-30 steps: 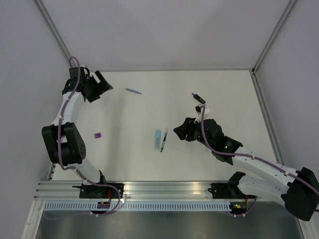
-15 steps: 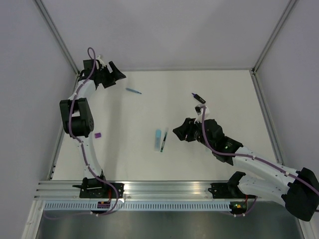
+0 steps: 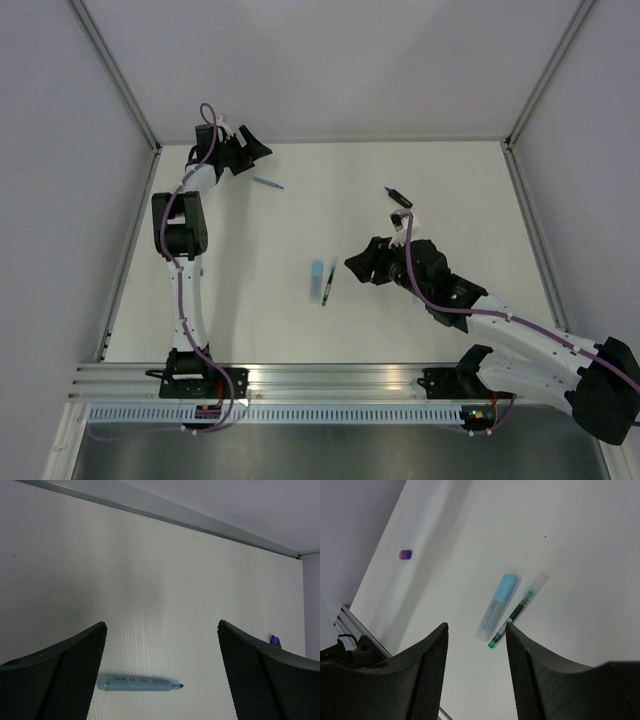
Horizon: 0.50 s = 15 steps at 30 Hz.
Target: Insert the pens into the pen caps
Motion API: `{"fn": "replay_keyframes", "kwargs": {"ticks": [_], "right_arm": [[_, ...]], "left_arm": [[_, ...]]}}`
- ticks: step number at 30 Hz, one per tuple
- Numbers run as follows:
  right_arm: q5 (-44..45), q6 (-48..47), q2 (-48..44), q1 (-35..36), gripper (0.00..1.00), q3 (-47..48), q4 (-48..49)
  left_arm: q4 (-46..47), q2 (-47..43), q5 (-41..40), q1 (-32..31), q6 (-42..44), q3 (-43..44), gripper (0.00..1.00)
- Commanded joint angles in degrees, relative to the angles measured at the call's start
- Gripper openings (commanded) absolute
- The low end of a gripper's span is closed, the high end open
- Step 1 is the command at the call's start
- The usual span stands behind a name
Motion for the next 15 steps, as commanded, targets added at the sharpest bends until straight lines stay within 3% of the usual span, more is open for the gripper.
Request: {"fn": "replay_keyframes", "kwargs": {"ticks": [1,8,15], "right_arm": [[-1.44,0.11,0.05,-0.02,0.55,0.23,2.76],[-3.72,0.99,0.14,0.07,0.55,-0.03,3.47],[-4.96,1.69,-0.04,0.25,0.55,-0.3,4.17]], "left_arm": [[3.3,1.37,1.32,-0.59,-2.38,3.62,0.96],[2.33,3.92,4.4,-1.38,-3.0,2.65,0.95],[-8.81,1.73,1.94,-4.46,1.05,2.65,0.95]]}}
